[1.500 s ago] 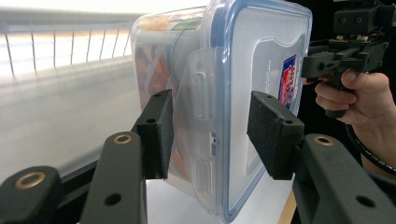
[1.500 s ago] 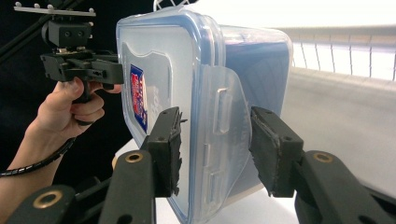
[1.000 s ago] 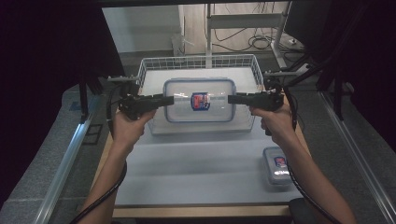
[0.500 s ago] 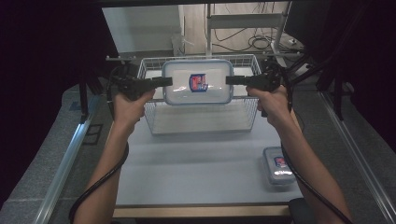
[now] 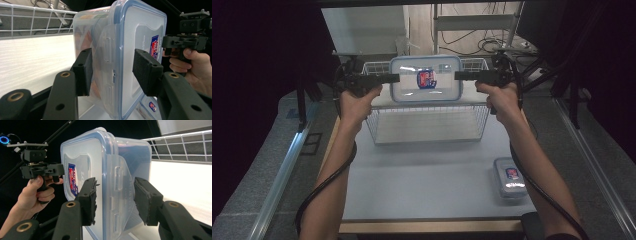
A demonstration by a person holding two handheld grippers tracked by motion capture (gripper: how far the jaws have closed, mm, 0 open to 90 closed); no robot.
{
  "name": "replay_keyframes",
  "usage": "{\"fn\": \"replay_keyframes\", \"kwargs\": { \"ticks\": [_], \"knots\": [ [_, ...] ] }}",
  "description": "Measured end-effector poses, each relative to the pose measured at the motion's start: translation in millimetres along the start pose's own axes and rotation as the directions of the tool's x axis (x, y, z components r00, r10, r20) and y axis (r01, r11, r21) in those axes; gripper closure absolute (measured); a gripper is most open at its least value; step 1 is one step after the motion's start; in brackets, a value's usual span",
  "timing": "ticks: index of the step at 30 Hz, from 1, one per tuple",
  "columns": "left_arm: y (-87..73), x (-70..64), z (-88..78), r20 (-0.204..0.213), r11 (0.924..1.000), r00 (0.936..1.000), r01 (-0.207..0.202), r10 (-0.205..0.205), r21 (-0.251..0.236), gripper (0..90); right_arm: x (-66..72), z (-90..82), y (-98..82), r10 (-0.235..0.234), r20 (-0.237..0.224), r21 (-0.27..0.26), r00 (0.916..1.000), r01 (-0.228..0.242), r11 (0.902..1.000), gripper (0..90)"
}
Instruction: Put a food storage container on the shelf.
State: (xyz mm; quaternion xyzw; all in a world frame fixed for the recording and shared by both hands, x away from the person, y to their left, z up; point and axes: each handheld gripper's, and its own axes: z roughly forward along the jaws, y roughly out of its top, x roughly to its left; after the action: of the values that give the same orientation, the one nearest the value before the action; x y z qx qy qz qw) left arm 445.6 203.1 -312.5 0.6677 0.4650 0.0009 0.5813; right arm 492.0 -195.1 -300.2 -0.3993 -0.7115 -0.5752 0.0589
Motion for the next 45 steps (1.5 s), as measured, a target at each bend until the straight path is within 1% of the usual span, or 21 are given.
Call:
{"fn": "replay_keyframes", "kwargs": {
  "ticks": [1, 5, 6, 15, 18, 20, 23, 26, 30, 35, 38, 45],
  "knots": [
    [0.2, 2.2, 1.4, 0.000, 0.9999, 0.9999, 0.010, -0.010, 0.005, 51.6, -2.1, 1.9, 0.6, 0.001, 0.001, 0.002, 1.0000, -0.001, 1.0000, 53.4],
    [0.4, 5.0, 3.4, 0.001, 0.9996, 0.9997, 0.026, -0.026, 0.010, 51.5, -5.0, 4.2, 1.1, 0.014, 0.005, 0.010, 0.9999, -0.014, 0.9999, 53.3],
    [0.9, 5.8, 3.9, 0.001, 0.9995, 0.9996, 0.028, -0.028, 0.010, 51.5, -6.2, 5.0, 1.3, 0.029, 0.003, 0.010, 0.9996, -0.029, 0.9995, 53.3],
    [2.7, 7.1, 5.3, -0.007, 0.9994, 0.9994, 0.034, -0.034, 0.011, 51.3, -8.9, 8.7, 3.7, 0.030, 0.011, 0.001, 0.9995, -0.030, 0.9996, 52.0],
    [2.9, 8.1, 5.7, -0.009, 0.9996, 0.9996, 0.028, -0.027, 0.011, 51.0, -9.2, 10.2, 4.6, 0.029, 0.017, -0.001, 0.9994, -0.029, 0.9996, 51.4],
    [3.4, 8.6, 6.9, -0.020, 0.9998, 0.9996, 0.018, -0.017, 0.009, 50.4, -9.1, 12.7, 5.8, 0.019, 0.032, -0.001, 0.9993, -0.019, 0.9998, 50.2],
    [3.9, 9.5, 7.6, -0.023, 0.9998, 0.9996, 0.016, -0.016, 0.007, 50.1, -9.5, 14.5, 6.3, 0.015, 0.039, -0.004, 0.9991, -0.015, 0.9999, 49.5],
    [4.7, 13.0, 9.1, -0.020, 0.9993, 0.9991, 0.036, -0.036, -0.001, 49.7, -10.7, 18.4, 7.6, 0.017, 0.050, -0.011, 0.9986, -0.017, 0.9998, 48.3],
    [6.2, 16.4, 10.2, -0.017, 0.9986, 0.9985, 0.052, -0.052, -0.005, 49.5, -11.1, 21.8, 9.2, 0.020, 0.061, -0.009, 0.9979, -0.019, 0.9998, 47.2],
    [8.1, 17.7, 11.2, -0.023, 0.9983, 0.9980, 0.059, -0.059, -0.008, 49.3, -12.2, 24.5, 10.3, 0.019, 0.069, -0.014, 0.9974, -0.018, 0.9997, 46.4],
    [10.5, 18.3, 12.0, -0.032, 0.9980, 0.9975, 0.063, -0.063, -0.009, 49.4, -13.2, 25.9, 10.6, 0.032, 0.068, -0.018, 0.9972, -0.031, 0.9994, 46.3],
    [12.0, 20.1, 13.5, -0.036, 0.9973, 0.9967, 0.073, -0.073, -0.010, 49.3, -15.0, 27.2, 11.4, 0.042, 0.068, -0.019, 0.9968, -0.041, 0.9990, 46.0]
  ]
}}
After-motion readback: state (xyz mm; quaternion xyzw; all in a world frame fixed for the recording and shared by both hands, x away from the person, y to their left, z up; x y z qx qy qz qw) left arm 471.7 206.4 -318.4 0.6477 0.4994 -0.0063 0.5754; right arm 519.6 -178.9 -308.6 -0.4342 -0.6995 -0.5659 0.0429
